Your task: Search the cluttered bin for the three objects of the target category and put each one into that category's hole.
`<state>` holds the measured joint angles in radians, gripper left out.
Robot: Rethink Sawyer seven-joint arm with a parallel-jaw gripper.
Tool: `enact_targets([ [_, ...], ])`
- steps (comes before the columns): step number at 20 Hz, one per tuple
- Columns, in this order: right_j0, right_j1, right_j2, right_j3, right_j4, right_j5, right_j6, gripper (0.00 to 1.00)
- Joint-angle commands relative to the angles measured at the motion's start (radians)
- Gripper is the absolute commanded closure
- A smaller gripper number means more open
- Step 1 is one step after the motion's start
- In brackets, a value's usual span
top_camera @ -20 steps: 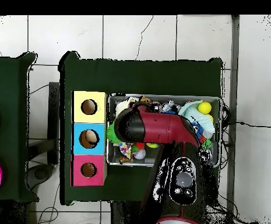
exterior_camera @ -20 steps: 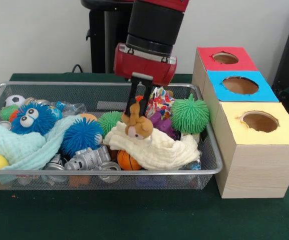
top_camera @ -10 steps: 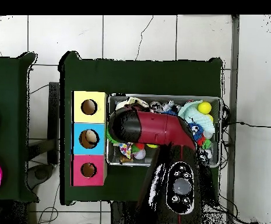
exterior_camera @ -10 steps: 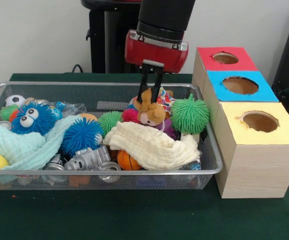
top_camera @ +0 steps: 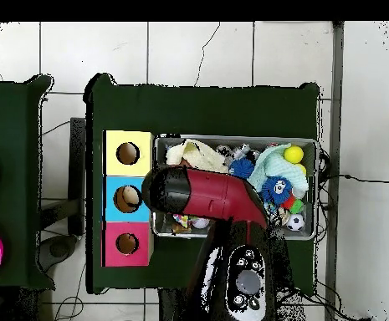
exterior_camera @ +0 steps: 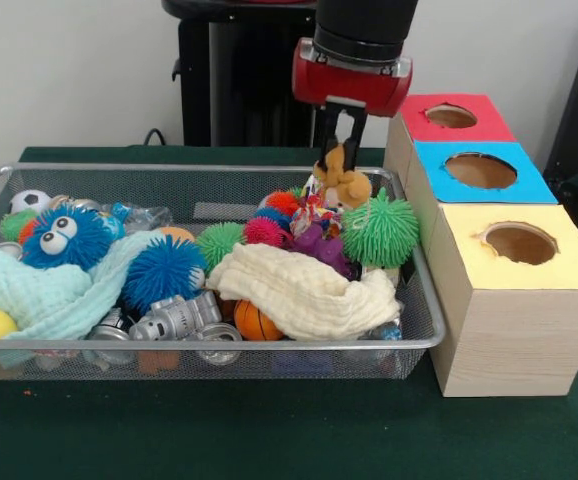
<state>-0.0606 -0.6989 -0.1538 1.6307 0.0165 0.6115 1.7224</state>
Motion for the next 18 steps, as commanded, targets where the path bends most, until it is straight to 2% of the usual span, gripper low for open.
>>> enact_targets([
  [1, 0.032, -0.031, 0.003, 0.153, 0.091, 0.181, 0.274, 1.00],
  [5, 0.054, -0.056, -0.002, 0.204, 0.146, 0.243, 0.306, 1.00],
  [12, 0.101, -0.091, -0.031, 0.277, 0.201, 0.274, 0.339, 1.00],
  [18, 0.190, -0.154, -0.074, 0.344, 0.232, 0.282, 0.395, 1.00],
])
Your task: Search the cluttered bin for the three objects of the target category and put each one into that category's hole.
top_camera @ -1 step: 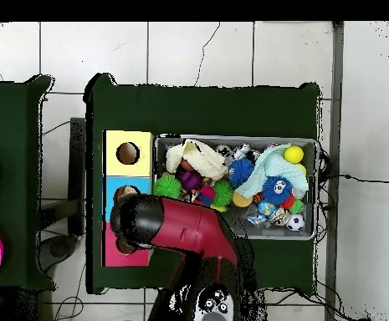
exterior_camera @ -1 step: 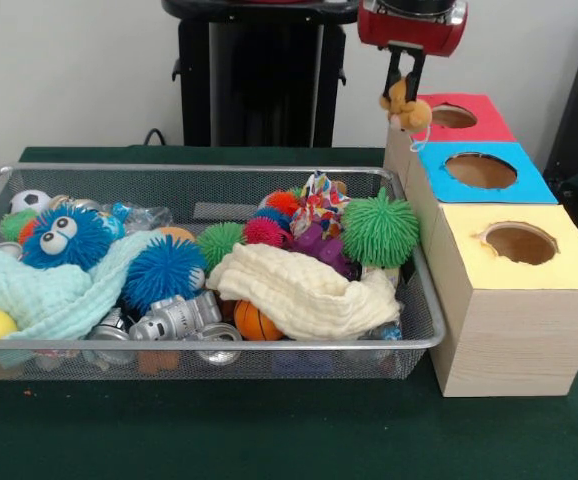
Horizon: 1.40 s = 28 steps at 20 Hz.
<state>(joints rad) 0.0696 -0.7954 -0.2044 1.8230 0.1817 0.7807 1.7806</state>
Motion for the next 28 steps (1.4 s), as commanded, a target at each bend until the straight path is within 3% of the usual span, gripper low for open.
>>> enact_targets([
  [1, 0.072, -0.067, -0.027, 0.165, 0.073, 0.114, 0.344, 1.00],
  [13, 0.205, -0.153, -0.023, 0.347, 0.195, 0.038, 0.433, 1.00],
  [20, 0.216, -0.119, 0.029, 0.447, 0.278, -0.142, 0.394, 1.00],
  [28, 0.243, -0.067, 0.020, 0.401, 0.246, -0.237, 0.409, 1.00],
])
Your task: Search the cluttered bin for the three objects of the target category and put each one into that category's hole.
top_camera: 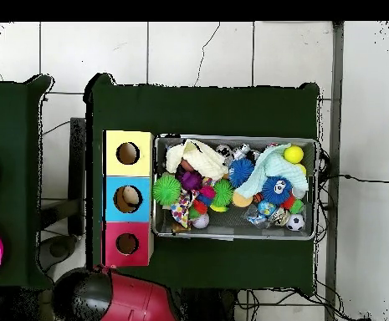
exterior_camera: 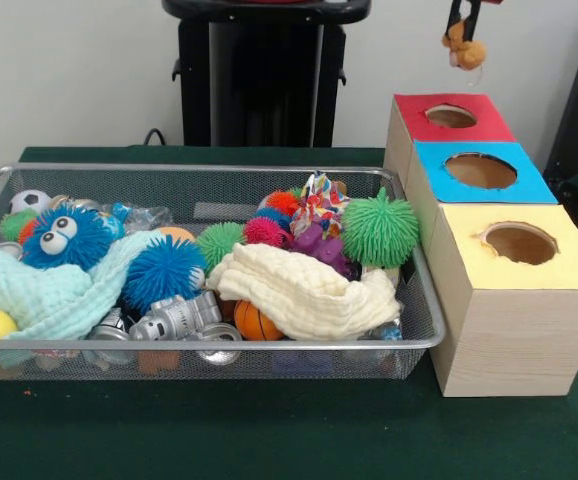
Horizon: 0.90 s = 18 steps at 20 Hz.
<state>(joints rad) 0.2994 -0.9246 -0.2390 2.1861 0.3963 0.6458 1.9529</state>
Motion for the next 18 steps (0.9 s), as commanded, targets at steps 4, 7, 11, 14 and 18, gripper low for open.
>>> enact_targets([
  [4, 0.039, 0.078, 0.016, -0.056, 0.003, -0.030, 0.272, 1.00],
  [7, 0.046, 0.102, -0.026, -0.163, -0.031, 0.062, 0.288, 1.00],
  [11, 0.052, 0.108, -0.059, -0.224, -0.041, 0.128, 0.290, 1.00],
  [14, 0.046, 0.117, -0.069, -0.240, -0.044, 0.127, 0.274, 1.00],
  [18, 0.021, 0.163, -0.050, -0.242, -0.032, 0.046, 0.241, 1.00],
])
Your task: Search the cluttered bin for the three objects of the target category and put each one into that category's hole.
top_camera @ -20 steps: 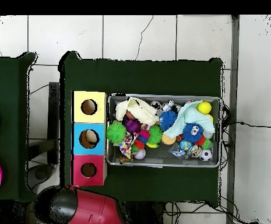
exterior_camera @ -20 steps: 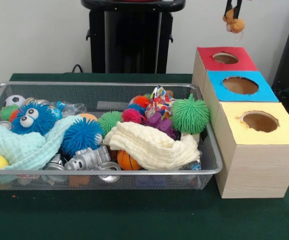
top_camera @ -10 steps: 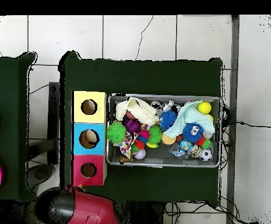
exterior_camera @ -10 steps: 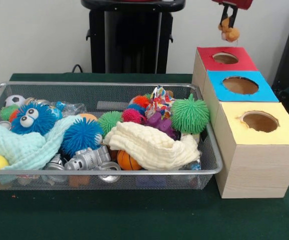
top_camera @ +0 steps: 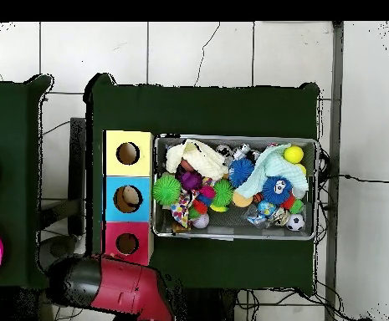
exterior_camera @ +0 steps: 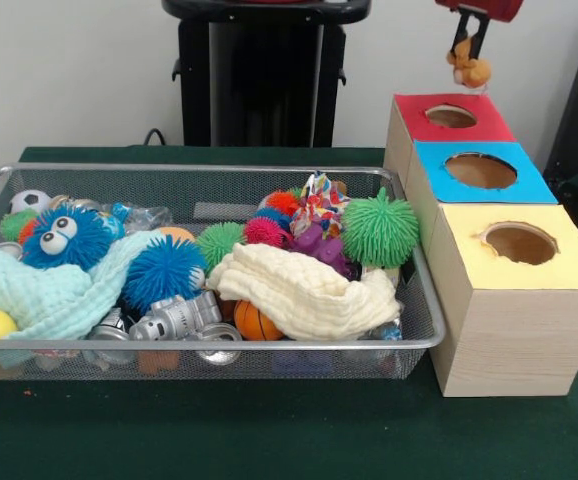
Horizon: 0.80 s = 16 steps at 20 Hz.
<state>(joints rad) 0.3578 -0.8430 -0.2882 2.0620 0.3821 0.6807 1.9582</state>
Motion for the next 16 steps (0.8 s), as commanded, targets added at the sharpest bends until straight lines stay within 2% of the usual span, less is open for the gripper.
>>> enact_targets([
  [1, -0.046, 0.100, 0.007, -0.115, -0.017, -0.030, 0.220, 1.00],
  [10, -0.097, 0.164, 0.042, -0.116, -0.016, -0.145, 0.163, 1.00],
  [16, -0.108, 0.181, 0.092, -0.044, 0.012, -0.242, 0.169, 1.00],
])
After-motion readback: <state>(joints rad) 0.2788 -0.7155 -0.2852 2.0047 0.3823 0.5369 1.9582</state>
